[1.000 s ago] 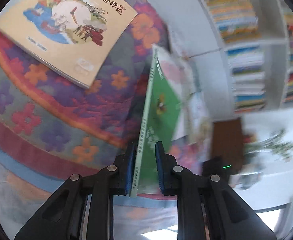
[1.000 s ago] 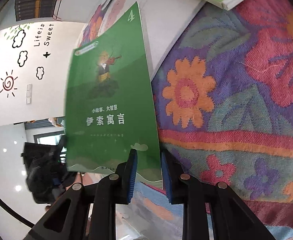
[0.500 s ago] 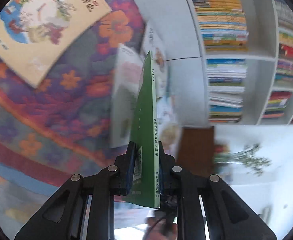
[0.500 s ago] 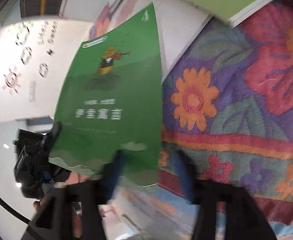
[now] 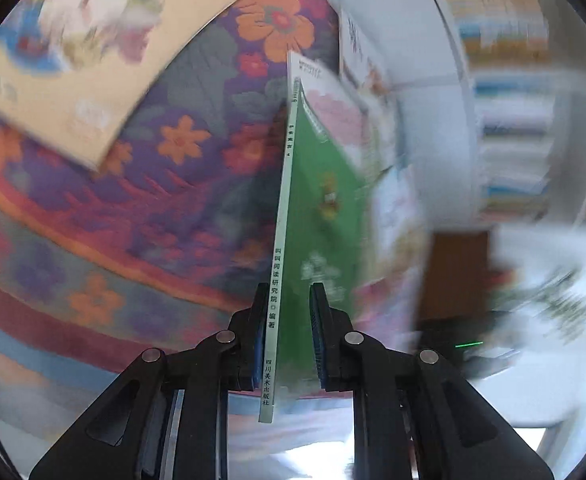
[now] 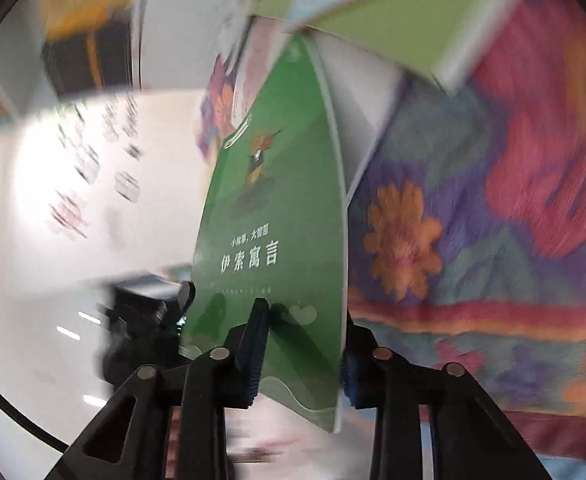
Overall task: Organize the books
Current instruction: 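Carry the green book with the right tool and lower it onto the quilt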
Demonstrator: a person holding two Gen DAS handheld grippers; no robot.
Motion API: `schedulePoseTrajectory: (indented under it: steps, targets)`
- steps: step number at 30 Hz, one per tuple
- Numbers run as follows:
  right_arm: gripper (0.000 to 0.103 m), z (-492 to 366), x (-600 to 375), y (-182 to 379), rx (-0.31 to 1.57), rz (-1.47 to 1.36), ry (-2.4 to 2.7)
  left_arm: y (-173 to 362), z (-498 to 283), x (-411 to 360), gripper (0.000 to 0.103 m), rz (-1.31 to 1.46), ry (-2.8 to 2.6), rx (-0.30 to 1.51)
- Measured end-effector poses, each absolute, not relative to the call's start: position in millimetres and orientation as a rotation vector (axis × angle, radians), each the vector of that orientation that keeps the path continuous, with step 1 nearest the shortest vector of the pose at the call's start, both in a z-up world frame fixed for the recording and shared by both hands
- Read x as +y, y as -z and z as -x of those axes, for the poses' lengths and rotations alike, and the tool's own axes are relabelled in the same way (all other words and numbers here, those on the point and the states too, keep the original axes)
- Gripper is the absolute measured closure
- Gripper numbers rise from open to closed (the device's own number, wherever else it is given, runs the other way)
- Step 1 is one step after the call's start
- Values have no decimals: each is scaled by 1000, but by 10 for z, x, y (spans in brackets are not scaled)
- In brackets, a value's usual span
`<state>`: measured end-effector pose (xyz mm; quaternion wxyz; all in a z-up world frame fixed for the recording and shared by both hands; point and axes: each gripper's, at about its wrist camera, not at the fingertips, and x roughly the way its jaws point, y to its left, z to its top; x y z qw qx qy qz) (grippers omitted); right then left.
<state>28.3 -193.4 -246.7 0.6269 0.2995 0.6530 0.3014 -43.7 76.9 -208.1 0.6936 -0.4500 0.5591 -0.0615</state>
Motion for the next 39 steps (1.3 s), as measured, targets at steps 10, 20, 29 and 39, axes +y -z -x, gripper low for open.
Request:
schedulePoseTrajectory:
  steps: [10,20,29,39]
  targets:
    - [73,41,-1426,1577,1183,29,-671,1543,521,212,83,490,181,1151]
    - [73,358,-1015,1052,991,167,-745,1008,719,672,80,405,158,981]
    - [73,197,94,817,825,183,-842,750,569,1660,80,350,-11,864]
    - [73,-198,887,1495,962,146,-794,1654,125,2347,80,440,-23,991]
